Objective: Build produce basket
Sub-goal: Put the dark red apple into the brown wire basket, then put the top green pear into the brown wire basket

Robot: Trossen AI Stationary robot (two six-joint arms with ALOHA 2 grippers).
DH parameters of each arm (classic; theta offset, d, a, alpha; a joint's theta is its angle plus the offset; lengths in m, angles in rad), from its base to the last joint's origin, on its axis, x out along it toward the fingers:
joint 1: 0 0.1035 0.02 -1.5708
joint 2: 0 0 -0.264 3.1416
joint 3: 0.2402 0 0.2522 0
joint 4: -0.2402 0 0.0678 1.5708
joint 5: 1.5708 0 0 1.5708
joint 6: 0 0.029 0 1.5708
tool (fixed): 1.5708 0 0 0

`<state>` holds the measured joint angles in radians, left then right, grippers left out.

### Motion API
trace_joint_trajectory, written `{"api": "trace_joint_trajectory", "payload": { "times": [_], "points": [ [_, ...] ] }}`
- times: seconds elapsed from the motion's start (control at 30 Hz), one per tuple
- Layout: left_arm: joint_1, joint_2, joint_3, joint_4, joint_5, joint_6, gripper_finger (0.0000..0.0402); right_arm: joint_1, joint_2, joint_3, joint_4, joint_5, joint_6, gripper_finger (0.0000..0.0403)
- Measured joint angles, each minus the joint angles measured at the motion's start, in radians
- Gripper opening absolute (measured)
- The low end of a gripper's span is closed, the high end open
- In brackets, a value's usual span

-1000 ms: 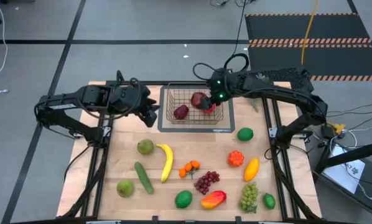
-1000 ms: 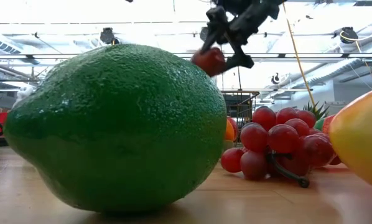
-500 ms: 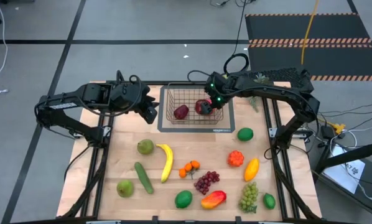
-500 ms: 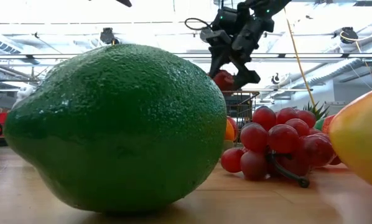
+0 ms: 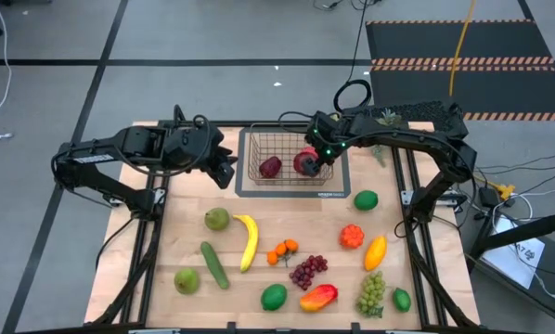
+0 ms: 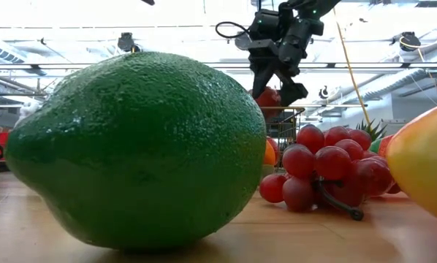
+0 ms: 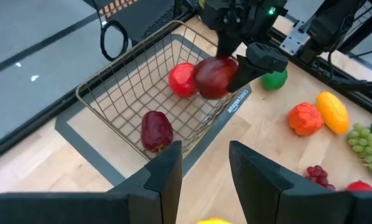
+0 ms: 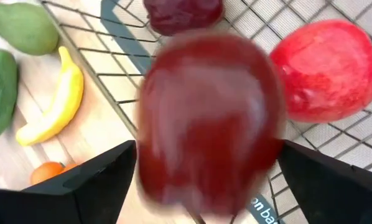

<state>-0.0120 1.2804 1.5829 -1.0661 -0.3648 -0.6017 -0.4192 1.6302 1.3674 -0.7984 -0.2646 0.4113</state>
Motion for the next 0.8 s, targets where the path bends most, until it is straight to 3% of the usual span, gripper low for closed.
{"api": "trace_joint_trajectory", "payload": {
  "times": [0.57, 0.8],
  "points": [
    [-0.143, 0.0, 0.0, 0.007, 0.007, -0.221, 0.0133, 0.017, -0.049, 0.0, -0.022, 0.054, -0.088, 0.0396],
    [-0.206, 0.01, 0.0, 0.104, -0.011, -0.288, 0.0134, 0.023, -0.114, 0.0, -0.015, 0.078, -0.11, 0.0396]
  ]
}}
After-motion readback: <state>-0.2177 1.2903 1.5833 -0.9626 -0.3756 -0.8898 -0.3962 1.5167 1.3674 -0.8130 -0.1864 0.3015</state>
